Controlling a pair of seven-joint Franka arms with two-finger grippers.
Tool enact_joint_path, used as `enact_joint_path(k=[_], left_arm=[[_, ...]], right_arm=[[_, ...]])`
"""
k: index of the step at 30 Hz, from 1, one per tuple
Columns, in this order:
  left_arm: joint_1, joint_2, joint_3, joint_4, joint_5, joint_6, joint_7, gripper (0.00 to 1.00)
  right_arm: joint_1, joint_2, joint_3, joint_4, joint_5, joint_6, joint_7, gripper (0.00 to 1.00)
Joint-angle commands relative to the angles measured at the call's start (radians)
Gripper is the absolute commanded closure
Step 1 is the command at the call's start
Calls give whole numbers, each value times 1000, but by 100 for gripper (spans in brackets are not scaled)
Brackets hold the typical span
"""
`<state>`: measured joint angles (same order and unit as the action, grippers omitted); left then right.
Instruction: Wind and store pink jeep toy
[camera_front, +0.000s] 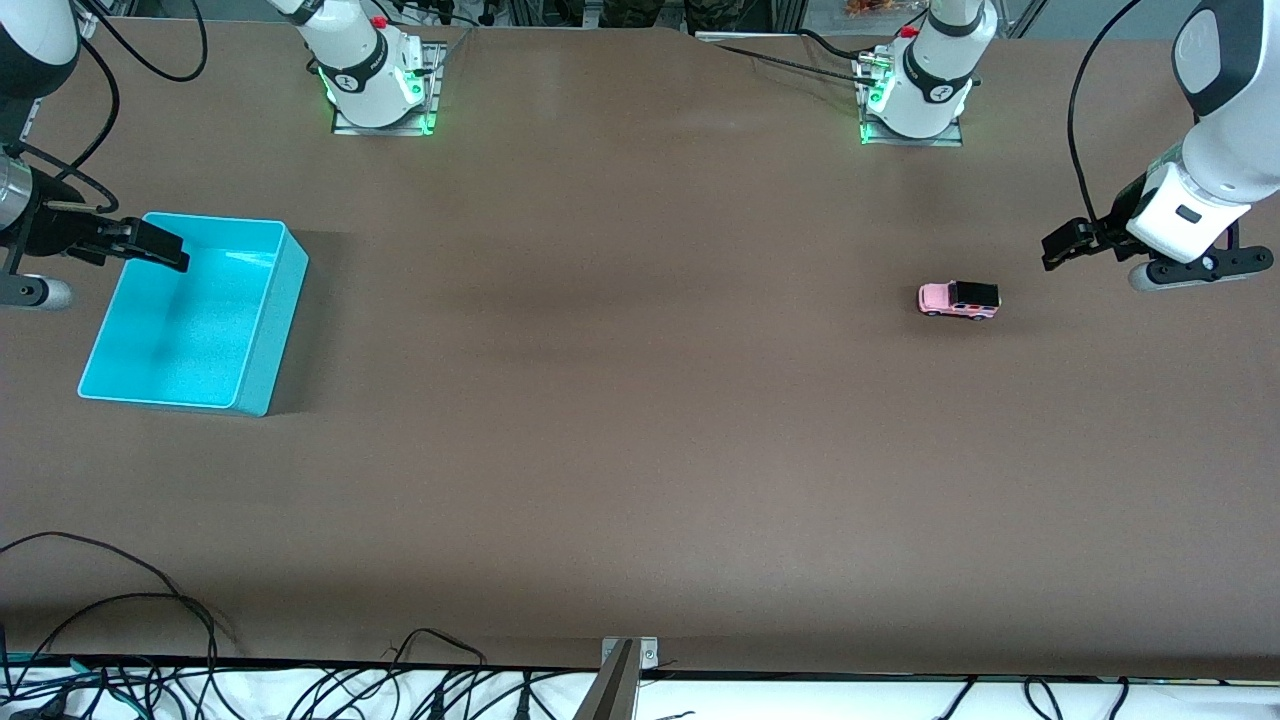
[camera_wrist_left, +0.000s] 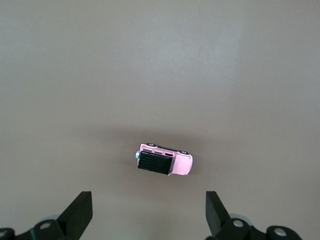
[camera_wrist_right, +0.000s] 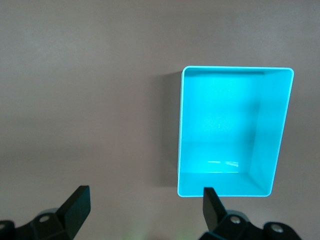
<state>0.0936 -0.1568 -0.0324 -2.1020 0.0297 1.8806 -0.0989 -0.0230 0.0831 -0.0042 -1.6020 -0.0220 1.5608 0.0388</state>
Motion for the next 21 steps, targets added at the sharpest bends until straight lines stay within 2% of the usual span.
enact_joint_path(k=[1, 9, 17, 21], left_arm=[[6, -26, 0, -29, -10, 8, 16, 0], [6, -18, 0, -114, -10, 63, 19, 0], [9, -9, 0, -231, -10, 230, 15, 0], [15, 14, 2, -243, -10, 255, 13, 0]], right_arm=[[2, 0, 0, 17, 16, -18, 3, 0], [2, 0, -2, 17, 16, -19, 1, 0], [2, 0, -2, 17, 16, -19, 3, 0], [2, 0, -2, 17, 16, -18, 3, 0]])
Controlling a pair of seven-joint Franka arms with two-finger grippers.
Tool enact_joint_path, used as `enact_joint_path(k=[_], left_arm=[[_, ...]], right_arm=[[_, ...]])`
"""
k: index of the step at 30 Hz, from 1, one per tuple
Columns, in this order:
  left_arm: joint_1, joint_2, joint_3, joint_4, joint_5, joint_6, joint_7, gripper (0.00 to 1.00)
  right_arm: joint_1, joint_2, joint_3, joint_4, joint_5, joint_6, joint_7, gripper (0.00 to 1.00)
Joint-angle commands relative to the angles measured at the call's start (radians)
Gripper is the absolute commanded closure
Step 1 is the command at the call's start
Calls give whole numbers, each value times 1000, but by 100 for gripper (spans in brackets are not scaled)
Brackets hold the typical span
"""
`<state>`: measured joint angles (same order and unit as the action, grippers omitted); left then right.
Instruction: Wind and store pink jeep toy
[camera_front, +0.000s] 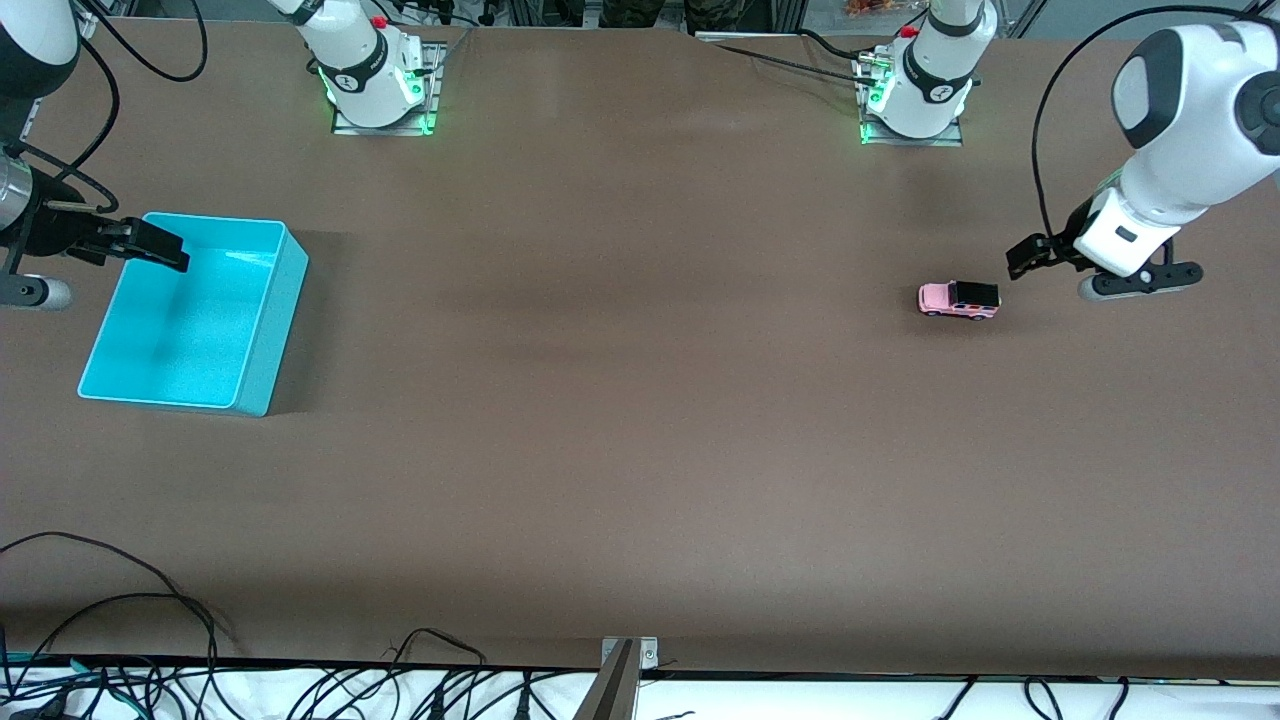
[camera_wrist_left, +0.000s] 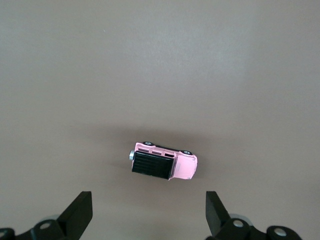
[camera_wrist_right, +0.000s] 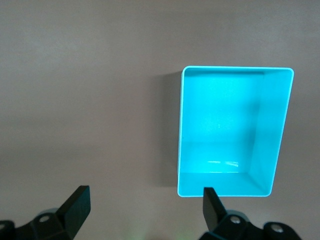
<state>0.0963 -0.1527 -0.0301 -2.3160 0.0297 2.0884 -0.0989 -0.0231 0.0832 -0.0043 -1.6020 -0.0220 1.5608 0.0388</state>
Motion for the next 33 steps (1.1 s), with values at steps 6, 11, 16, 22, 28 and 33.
enact_joint_path(k=[6, 11, 16, 22, 28, 33], left_arm=[[29, 16, -1, -63, -10, 85, 15, 0], [30, 16, -1, -126, -10, 127, 18, 0], [30, 28, -1, -132, -11, 131, 19, 0], [23, 28, -1, -132, -10, 130, 36, 0], [25, 7, -1, -121, -10, 119, 42, 0], [25, 16, -1, -128, -10, 124, 97, 0]], right_arm=[[2, 0, -2, 17, 16, -18, 1, 0], [2, 0, -2, 17, 16, -16, 3, 0], [2, 0, -2, 17, 16, -16, 3, 0], [2, 1, -2, 17, 16, -16, 3, 0], [2, 1, -2, 17, 16, -16, 3, 0], [2, 1, -2, 17, 16, -16, 3, 0]])
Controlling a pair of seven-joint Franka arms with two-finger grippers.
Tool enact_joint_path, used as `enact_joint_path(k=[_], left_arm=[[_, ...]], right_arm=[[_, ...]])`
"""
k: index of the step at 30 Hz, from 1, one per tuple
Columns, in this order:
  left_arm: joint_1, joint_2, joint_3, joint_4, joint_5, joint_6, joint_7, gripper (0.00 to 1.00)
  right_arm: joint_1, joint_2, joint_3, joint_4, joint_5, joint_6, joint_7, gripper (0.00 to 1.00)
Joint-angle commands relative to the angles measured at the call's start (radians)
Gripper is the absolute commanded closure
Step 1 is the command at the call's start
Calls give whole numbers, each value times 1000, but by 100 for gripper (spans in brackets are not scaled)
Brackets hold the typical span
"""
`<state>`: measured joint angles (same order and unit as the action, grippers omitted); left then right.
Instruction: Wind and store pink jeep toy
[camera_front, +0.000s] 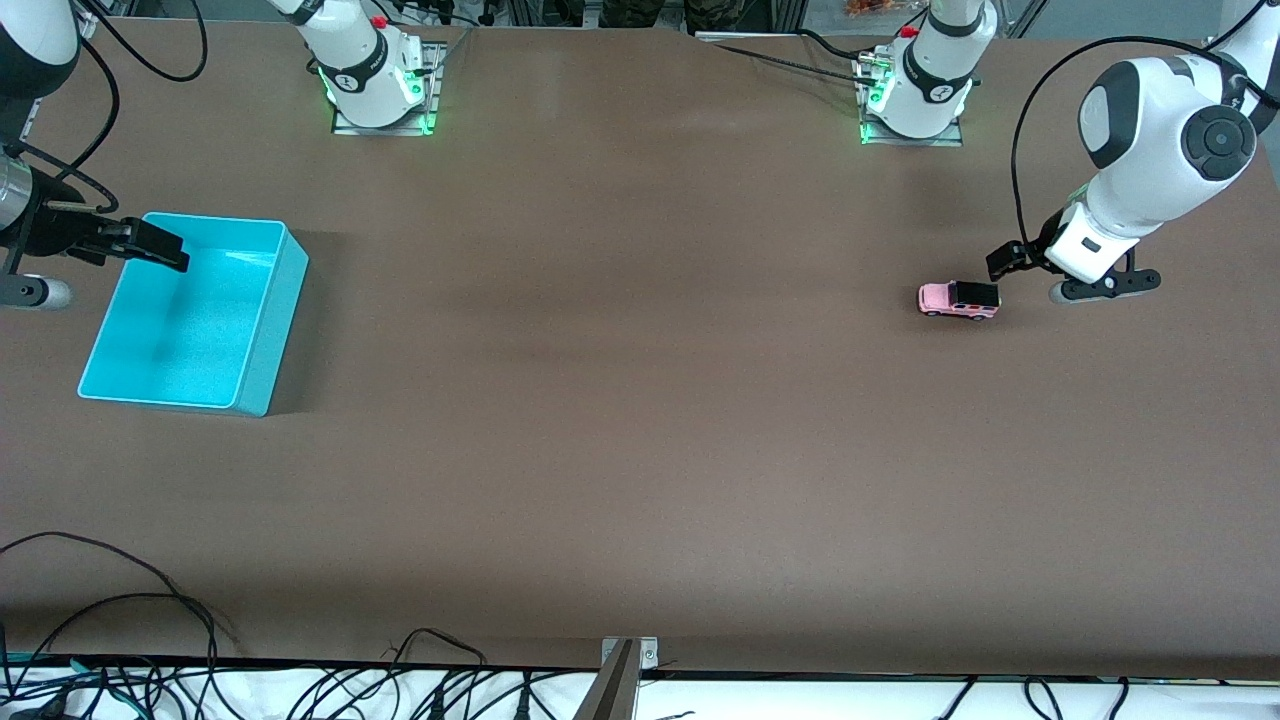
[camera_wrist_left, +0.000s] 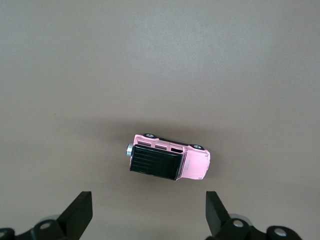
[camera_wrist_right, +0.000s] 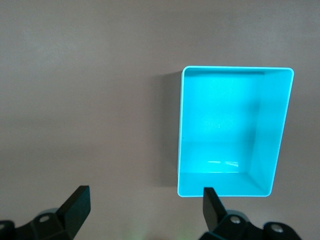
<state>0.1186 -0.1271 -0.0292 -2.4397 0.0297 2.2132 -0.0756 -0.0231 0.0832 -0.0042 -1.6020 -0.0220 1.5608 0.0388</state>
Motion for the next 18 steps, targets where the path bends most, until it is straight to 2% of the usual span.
enact_joint_path(k=[1, 6, 18], left_arm=[[1, -8, -1, -4, -10, 0, 101, 0], [3, 4, -1, -21, -19, 7, 229, 0], [-5, 26, -3, -107, -19, 82, 240, 0]], right_arm=[[2, 1, -2, 17, 16, -16, 3, 0], [2, 1, -2, 16, 16, -15, 3, 0], [2, 1, -2, 17, 16, -15, 3, 0]])
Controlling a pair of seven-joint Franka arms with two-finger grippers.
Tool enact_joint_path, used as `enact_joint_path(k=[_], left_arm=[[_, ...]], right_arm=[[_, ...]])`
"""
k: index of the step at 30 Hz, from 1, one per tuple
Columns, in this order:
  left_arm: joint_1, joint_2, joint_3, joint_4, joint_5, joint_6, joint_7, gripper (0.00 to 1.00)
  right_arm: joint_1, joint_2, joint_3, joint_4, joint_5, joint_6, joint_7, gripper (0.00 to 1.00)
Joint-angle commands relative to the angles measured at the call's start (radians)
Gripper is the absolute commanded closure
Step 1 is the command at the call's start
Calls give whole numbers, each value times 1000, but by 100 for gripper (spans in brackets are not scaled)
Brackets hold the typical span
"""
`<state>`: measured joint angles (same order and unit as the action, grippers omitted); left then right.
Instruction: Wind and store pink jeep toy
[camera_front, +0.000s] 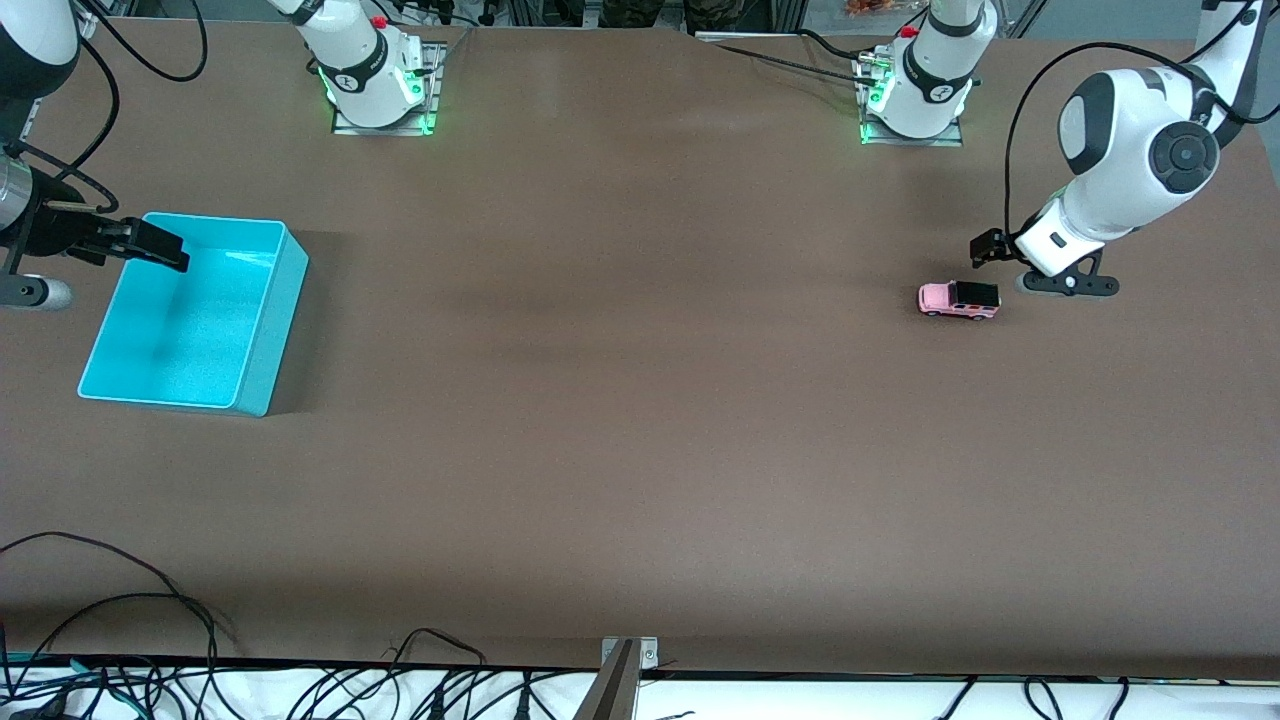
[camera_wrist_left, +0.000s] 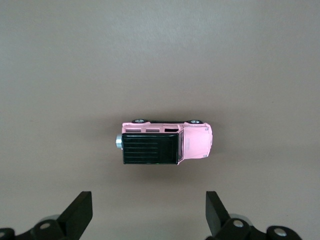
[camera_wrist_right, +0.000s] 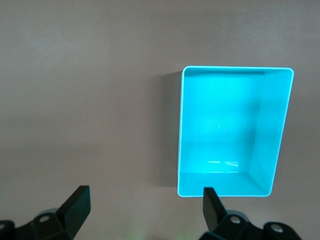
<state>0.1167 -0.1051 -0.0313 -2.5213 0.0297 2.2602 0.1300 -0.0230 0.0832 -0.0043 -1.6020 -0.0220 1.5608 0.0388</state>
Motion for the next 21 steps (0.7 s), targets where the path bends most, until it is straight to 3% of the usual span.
enact_joint_path(k=[1, 5, 21], left_arm=[[-3, 8, -1, -25, -19, 36, 34, 0], [-5, 19, -2, -28, -19, 36, 52, 0], [3, 81, -1, -48, -19, 134, 540, 0]], right_arm=[[2, 1, -2, 17, 16, -15, 3, 0], [2, 1, -2, 17, 16, -16, 3, 0], [2, 1, -3, 17, 16, -16, 3, 0]])
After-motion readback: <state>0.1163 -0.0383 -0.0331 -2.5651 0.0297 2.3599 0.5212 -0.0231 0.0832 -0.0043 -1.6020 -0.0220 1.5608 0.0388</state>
